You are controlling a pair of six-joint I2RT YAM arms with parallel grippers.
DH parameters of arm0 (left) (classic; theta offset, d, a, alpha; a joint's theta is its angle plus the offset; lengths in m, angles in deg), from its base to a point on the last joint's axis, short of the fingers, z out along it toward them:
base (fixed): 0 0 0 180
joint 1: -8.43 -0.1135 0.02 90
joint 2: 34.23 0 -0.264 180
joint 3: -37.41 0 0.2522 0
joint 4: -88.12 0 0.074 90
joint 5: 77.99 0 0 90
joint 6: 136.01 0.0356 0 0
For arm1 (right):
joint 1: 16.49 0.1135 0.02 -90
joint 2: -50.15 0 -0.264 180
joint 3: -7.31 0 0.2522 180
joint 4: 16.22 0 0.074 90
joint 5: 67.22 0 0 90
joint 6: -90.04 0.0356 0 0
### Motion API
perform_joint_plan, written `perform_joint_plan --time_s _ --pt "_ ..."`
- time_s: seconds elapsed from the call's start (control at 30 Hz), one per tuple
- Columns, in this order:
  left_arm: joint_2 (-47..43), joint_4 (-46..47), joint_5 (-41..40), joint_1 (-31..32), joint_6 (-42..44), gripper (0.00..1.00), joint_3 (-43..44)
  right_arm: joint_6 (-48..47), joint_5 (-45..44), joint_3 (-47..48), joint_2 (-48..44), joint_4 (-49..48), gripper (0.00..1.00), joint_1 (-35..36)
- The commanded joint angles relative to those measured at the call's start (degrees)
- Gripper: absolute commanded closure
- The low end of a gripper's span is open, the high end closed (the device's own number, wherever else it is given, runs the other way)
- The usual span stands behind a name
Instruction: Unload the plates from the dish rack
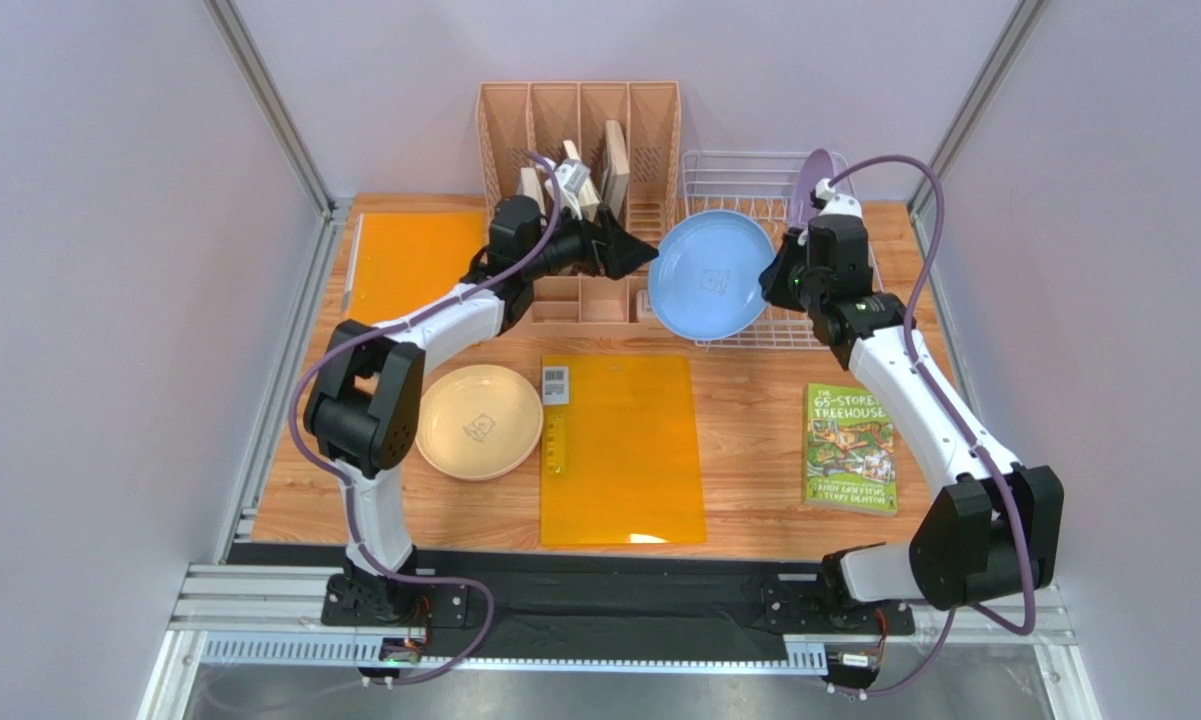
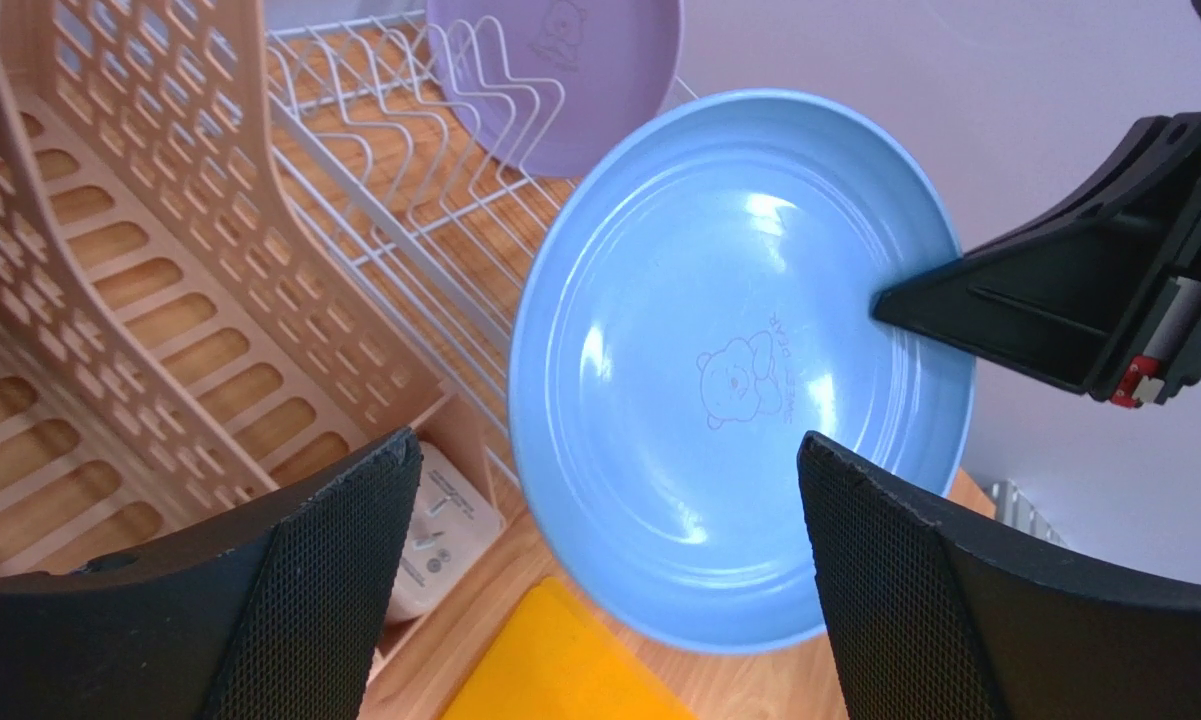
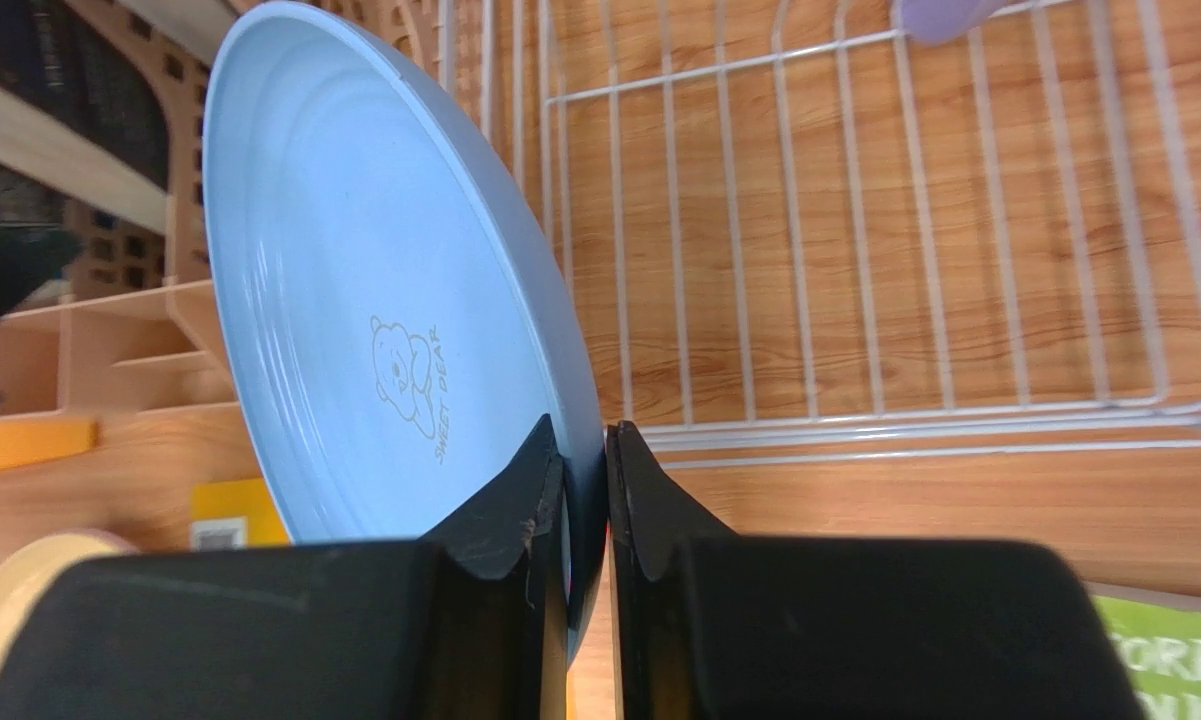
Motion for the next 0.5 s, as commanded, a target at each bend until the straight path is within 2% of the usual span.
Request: perform_joint_plan --time_s 0.0,0.27,0.37,0.47 --pt "0.87 5.60 1.09 1.24 -2.07 0.00 0.76 7.54 10.34 -2.13 -4.60 -10.66 1.00 -0.39" --pt "1.05 6.13 -0.06 1.77 -2.16 0.01 -0.83 10.35 13.17 -7.23 -6.62 -13.21 1.00 -0.39" --pt "1.14 6.13 -0.23 2.12 -2.16 0.17 -1.53 10.97 13.96 -8.20 -7.24 -13.65 1.00 -0.39" --pt "0.61 6.22 -0.23 2.47 -2.07 0.60 -2.84 11.06 14.05 -8.73 -8.12 -14.18 1.00 -0.47"
